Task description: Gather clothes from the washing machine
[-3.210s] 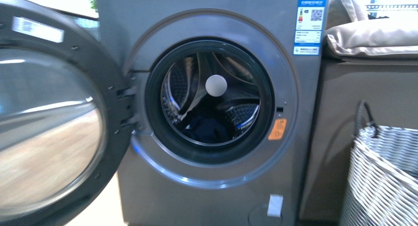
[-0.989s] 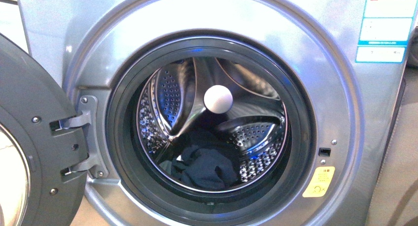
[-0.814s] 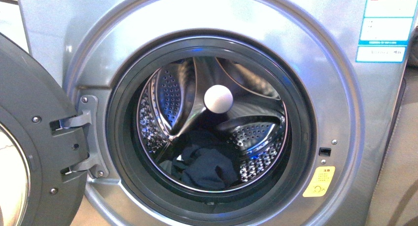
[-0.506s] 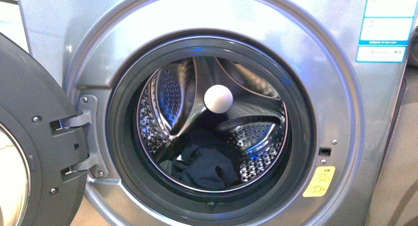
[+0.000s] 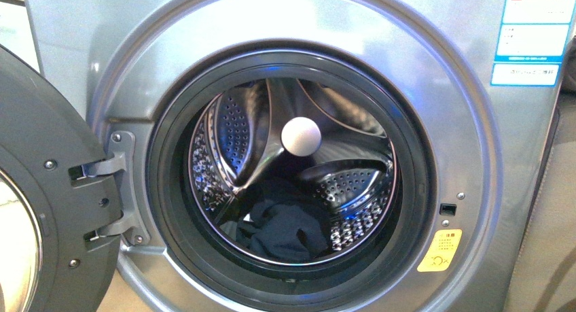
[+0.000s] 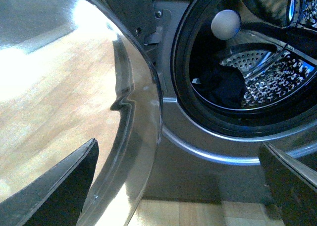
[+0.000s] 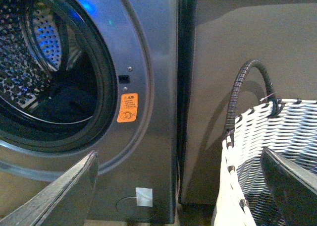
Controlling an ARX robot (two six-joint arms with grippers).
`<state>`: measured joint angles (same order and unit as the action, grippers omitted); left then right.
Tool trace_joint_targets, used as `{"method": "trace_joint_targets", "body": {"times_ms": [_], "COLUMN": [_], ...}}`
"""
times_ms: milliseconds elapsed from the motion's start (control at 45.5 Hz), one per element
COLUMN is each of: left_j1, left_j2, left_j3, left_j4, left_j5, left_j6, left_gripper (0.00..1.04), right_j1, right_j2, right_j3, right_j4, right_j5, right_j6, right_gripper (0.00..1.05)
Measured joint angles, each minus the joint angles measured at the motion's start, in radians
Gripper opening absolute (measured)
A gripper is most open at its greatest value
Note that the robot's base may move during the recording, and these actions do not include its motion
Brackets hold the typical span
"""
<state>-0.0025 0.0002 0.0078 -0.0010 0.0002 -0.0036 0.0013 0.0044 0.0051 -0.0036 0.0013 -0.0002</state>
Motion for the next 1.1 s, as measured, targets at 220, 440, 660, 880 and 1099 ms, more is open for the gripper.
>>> {"method": "trace_joint_targets", "body": {"times_ms": [220, 440, 660, 880, 1099], "left_j1": [0.000, 0.000, 0.000, 0.000, 0.000], "left_j2": [0.000, 0.000, 0.000, 0.000, 0.000], "left_j3": [0.000, 0.000, 0.000, 0.000, 0.000], "left_j4": [0.000, 0.000, 0.000, 0.000, 0.000], "left_j5": [0.000, 0.000, 0.000, 0.000, 0.000], "left_j6": [0.000, 0.000, 0.000, 0.000, 0.000], "left_gripper": [0.98, 0.98, 0.98, 0.98, 0.98], "right_j1": [0.000, 0.000, 0.000, 0.000, 0.000], "right_j2": [0.000, 0.000, 0.000, 0.000, 0.000], "right_j3": [0.000, 0.000, 0.000, 0.000, 0.000], "right_j4": [0.000, 0.000, 0.000, 0.000, 0.000], "right_j5": [0.000, 0.000, 0.000, 0.000, 0.000], "right_j6": [0.000, 0.000, 0.000, 0.000, 0.000], "right_gripper": [0.97, 0.97, 0.97, 0.97, 0.97]}}
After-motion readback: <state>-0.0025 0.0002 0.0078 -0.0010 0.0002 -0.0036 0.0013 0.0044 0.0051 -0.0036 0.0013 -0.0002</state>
